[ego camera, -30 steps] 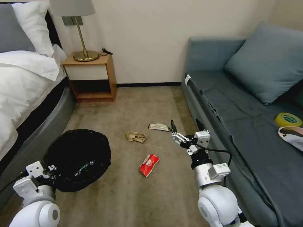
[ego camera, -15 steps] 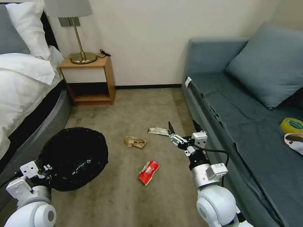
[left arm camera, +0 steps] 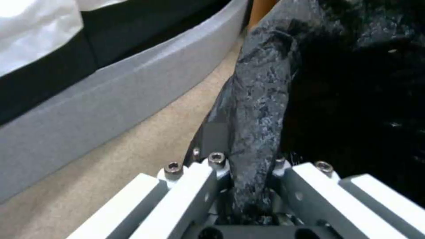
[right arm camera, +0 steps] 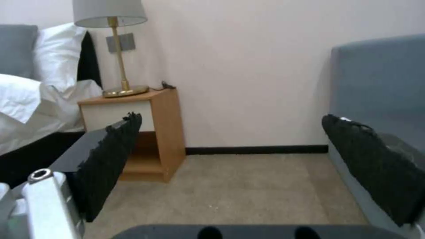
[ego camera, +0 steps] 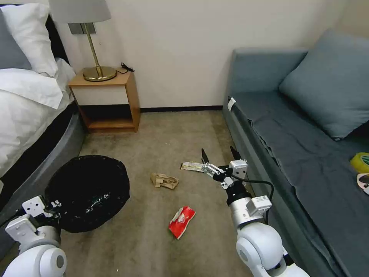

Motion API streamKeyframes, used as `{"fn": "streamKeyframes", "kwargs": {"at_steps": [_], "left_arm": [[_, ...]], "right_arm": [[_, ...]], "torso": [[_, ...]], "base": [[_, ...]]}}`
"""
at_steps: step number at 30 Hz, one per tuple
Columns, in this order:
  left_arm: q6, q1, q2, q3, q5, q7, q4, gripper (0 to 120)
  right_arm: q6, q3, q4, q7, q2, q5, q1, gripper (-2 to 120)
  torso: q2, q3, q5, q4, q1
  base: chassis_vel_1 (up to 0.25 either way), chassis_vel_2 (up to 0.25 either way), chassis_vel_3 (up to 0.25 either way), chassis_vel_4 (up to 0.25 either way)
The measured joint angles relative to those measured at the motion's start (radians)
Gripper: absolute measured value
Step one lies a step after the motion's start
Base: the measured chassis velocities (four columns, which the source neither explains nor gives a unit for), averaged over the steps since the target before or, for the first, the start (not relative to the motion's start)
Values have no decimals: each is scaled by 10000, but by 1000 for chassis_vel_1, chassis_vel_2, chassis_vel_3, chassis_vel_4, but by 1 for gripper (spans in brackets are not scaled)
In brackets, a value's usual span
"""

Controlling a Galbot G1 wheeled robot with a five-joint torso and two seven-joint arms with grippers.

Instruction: Pick up the trash bin, then pick up the garbage on the floor and place it into the trash bin.

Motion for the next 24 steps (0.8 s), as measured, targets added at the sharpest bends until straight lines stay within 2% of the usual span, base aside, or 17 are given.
{"fn": "streamKeyframes", "kwargs": {"at_steps": [2, 6, 7, 8, 10, 12, 14, 16, 19, 20, 23, 24], "left_arm": [[0, -17, 12, 1, 0, 5, 51, 1], [0, -44, 58, 1, -1, 14, 120, 1], [0, -44, 75, 11, 2, 14, 142, 1], [0, -38, 84, 43, 14, 13, 162, 1], [0, -33, 86, 54, 21, 13, 171, 1], [0, -37, 95, 152, 72, 13, 230, 1], [5, -105, 134, 303, 112, 24, 329, 1], [5, -119, 144, 358, 125, 52, 387, 1], [-10, -99, 151, 394, 228, 96, 492, 1], [-10, -99, 151, 394, 228, 96, 492, 1], [-13, -70, 168, 361, 237, 103, 470, 1], [-13, -70, 168, 361, 237, 103, 470, 1]], "right_arm": [[100, -97, -138, -44, -9, 0, 166, 100], [833, -270, -697, -944, -327, -58, 829, 100], [1104, -417, -981, -1395, -611, -78, 1170, 100], [1324, -782, -1441, -1904, -1207, -80, 1661, 100], [1377, -918, -1618, -2075, -1432, -83, 1837, 100], [1621, -1472, -2406, -3123, -2336, -76, 2613, 100], [1632, -1676, -2815, -3931, -2800, -95, 2996, 100], [1633, -1817, -2988, -4269, -2971, -102, 3208, 100], [1825, -2548, -3725, -5766, -3336, -360, 4179, 100], [1825, -2548, -3725, -5766, -3336, -360, 4179, 100], [2086, -3826, -4591, -6978, -3646, -399, 5499, 100], [2086, -3826, -4591, -6978, -3646, -399, 5499, 100]], "torso": [[0, 0, 0, -1, 1], [-1, 1, 1, -2, 0], [0, 0, 2, 0, 0], [0, -1, 1, 2, 0], [0, -1, 0, 2, 0], [0, -1, 4, 5, 0], [-1, 0, 2, 0, 0], [0, 0, 1, -3, 0], [0, 0, 1, 0, 0], [0, 0, 1, 0, 0], [0, 0, 1, 2, 0], [0, 0, 1, 2, 0]], "base": [[-97, 79, 78, -88], [-29, 20, 37, -49], [0, 0, 0, 0], [0, 0, 0, 0], [0, 0, 0, 0], [0, 0, 0, 0], [0, 0, 0, 0], [0, 0, 0, 0], [0, 0, 0, 0], [0, 0, 0, 0], [0, 0, 0, 0], [0, 0, 0, 0]]}}
